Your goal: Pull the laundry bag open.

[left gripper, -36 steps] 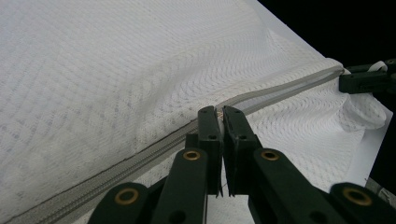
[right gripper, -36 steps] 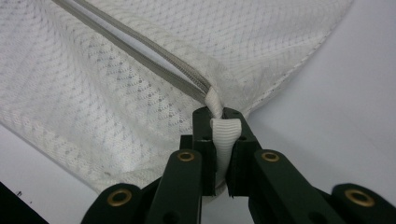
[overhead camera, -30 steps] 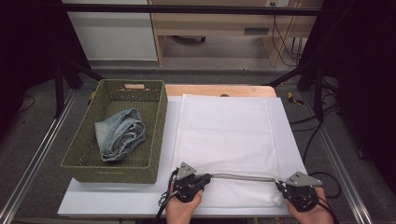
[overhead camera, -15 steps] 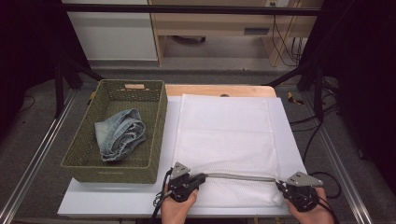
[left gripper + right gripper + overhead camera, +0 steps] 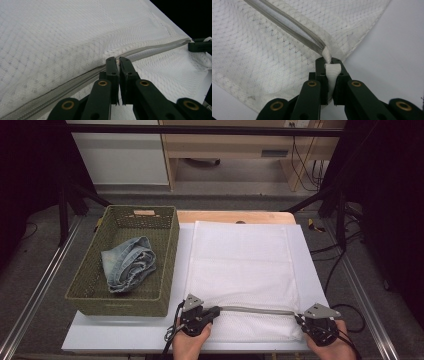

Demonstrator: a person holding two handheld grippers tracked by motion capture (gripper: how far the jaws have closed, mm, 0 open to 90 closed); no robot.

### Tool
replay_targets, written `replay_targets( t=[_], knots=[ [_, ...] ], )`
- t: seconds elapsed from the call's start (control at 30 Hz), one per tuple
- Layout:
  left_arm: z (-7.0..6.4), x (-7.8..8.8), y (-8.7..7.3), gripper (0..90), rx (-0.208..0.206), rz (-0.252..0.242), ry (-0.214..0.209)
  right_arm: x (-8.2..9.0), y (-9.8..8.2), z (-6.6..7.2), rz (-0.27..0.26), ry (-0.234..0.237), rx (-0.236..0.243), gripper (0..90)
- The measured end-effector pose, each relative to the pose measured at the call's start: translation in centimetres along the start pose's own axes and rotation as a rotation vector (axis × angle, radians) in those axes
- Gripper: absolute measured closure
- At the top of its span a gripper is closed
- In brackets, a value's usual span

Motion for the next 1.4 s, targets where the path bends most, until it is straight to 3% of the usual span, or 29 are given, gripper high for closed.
replay_targets(
  t=[0.5,0.57,0.67,0.83,0.9,1.13,1.4],
  knots=[
    [0.0,-0.1,0.0,87.1,-0.001,-0.004,0.025,0.2,0.1,0.1,0.0,0.002,-0.011,86.0],
    [0.0,0.0,0.1,87.1,-0.001,-0.003,0.029,0.6,0.4,0.2,-0.028,0.009,-0.01,86.0],
    [-0.5,0.0,0.3,87.1,0.003,-0.014,-0.01,0.6,0.4,0.5,-0.036,0.018,0.012,86.1],
    [-0.5,-0.1,0.4,87.1,-0.01,0.0,0.013,0.6,0.6,0.8,-0.042,0.019,0.035,86.2],
    [0.0,0.0,0.3,87.1,0.002,0.0,0.034,0.5,0.4,0.7,-0.028,0.016,0.028,86.2],
    [0.4,0.0,0.0,87.1,0.026,0.011,0.025,0.3,0.2,0.6,0.005,0.001,0.021,86.5],
    [0.2,-0.1,0.0,87.2,0.022,0.017,0.036,0.0,0.0,0.5,0.017,0.002,0.003,86.6]
  ],
)
Point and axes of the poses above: each handheld gripper's, and its own axes: x roughly backward along the jaws, y roughly out of its top, z roughly to its left, the point moved 8 cm from there along -x, roughly forward along the jaws, and after that the axes turned 14 degrees about z, right-handed, at the moved point
